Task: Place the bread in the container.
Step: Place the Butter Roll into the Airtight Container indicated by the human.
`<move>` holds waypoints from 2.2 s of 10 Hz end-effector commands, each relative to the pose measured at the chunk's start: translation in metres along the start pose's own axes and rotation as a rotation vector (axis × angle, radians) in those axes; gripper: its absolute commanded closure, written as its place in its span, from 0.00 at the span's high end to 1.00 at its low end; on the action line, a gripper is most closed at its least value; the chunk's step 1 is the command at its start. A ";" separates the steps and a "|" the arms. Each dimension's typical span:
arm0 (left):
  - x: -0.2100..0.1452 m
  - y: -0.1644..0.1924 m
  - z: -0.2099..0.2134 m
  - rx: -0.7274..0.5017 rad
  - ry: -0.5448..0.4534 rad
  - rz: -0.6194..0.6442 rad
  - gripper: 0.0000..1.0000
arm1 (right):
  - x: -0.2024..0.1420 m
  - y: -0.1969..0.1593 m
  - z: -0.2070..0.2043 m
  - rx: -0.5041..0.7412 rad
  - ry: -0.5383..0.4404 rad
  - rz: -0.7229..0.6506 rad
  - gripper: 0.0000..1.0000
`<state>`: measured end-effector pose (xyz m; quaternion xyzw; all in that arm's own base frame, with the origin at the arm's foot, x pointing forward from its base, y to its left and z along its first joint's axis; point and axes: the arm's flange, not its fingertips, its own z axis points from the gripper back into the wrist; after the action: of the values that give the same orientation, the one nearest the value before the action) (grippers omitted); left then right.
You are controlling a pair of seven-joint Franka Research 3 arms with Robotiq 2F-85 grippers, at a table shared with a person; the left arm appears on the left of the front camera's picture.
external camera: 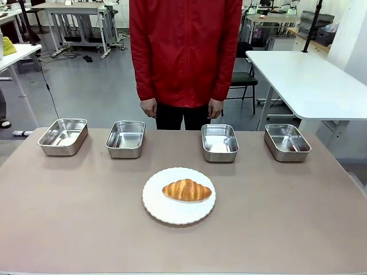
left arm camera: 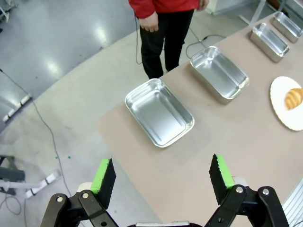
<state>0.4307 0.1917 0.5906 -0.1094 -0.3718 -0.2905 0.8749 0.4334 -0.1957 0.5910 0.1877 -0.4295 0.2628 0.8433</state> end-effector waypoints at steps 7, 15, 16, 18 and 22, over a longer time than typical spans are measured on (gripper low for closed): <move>0.002 -0.052 0.022 0.033 -0.044 0.001 1.00 | -0.003 0.053 -0.001 -0.012 -0.052 0.040 1.00; 0.020 -0.058 -0.002 0.039 -0.051 0.043 1.00 | -0.005 0.054 -0.013 0.009 -0.037 0.017 1.00; 0.021 -0.060 -0.007 0.022 -0.038 0.036 1.00 | -0.005 0.053 -0.013 0.010 -0.035 0.015 1.00; 0.021 -0.060 -0.010 0.007 -0.037 0.029 1.00 | -0.006 0.052 -0.012 0.012 -0.033 0.018 1.00; 0.022 -0.061 -0.014 -0.012 -0.015 0.033 1.00 | -0.007 0.049 -0.012 0.036 -0.008 0.035 1.00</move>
<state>0.4145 0.1273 0.5923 -0.1224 -0.3876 -0.2759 0.8710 0.4068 -0.1494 0.5849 0.1995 -0.4361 0.2744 0.8335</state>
